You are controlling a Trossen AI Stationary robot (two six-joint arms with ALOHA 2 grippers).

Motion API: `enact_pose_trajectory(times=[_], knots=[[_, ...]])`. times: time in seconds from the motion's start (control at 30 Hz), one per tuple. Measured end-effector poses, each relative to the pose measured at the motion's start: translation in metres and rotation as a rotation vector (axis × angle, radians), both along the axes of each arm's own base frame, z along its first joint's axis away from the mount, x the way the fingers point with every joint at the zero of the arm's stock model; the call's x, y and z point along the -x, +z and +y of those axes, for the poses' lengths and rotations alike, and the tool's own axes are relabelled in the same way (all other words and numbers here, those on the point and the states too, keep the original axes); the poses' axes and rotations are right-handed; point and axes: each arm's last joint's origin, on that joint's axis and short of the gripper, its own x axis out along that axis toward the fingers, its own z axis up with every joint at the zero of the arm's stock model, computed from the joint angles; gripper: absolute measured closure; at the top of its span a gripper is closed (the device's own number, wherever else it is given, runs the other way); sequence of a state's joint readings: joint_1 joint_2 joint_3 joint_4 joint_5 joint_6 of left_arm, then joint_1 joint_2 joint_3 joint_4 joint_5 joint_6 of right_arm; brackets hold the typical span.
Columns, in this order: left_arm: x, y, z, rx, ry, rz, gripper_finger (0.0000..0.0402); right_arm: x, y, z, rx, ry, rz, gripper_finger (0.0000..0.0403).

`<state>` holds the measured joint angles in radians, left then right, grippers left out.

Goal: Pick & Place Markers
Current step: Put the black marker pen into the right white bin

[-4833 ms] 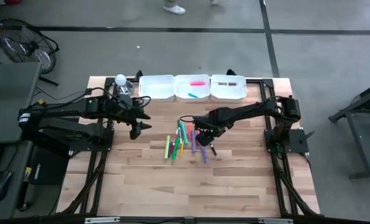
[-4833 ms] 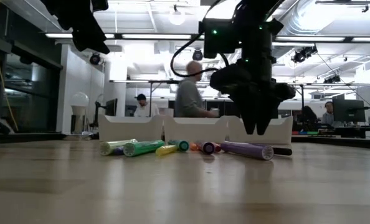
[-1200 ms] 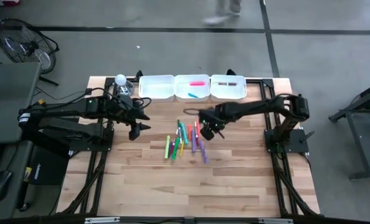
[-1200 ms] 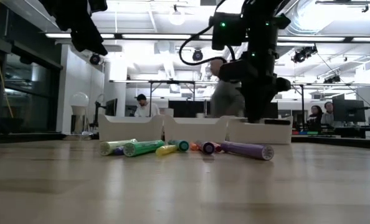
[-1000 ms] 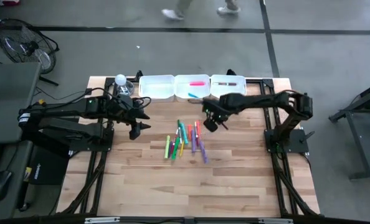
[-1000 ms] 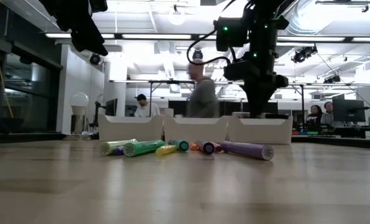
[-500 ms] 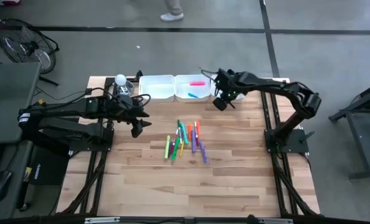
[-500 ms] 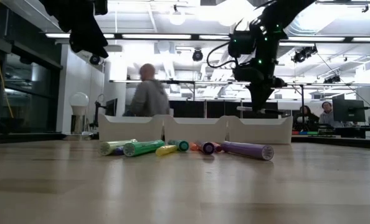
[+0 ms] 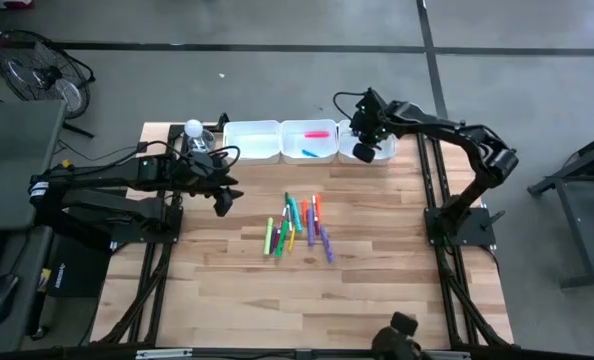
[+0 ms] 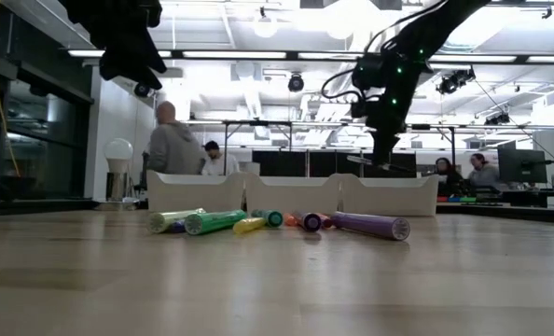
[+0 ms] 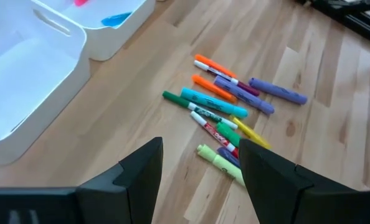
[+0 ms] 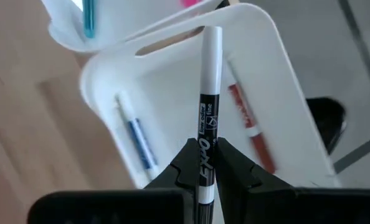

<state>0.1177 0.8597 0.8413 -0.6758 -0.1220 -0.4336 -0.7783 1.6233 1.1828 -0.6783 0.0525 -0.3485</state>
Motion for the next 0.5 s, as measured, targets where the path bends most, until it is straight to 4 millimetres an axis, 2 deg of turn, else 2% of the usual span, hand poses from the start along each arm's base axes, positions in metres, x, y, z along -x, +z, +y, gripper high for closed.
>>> enact_pose_trajectory(times=[0.2,0.5], knots=[[0.000,0.000,0.001,0.018,0.052,-0.010,0.0195,0.001,-0.012,-0.013,0.060,0.171,0.087,0.0379],[0.000,0.000,0.001,0.070,0.100,-0.027,0.0195,-0.006,-0.046,-0.022,0.051,0.333,0.244,0.0375]])
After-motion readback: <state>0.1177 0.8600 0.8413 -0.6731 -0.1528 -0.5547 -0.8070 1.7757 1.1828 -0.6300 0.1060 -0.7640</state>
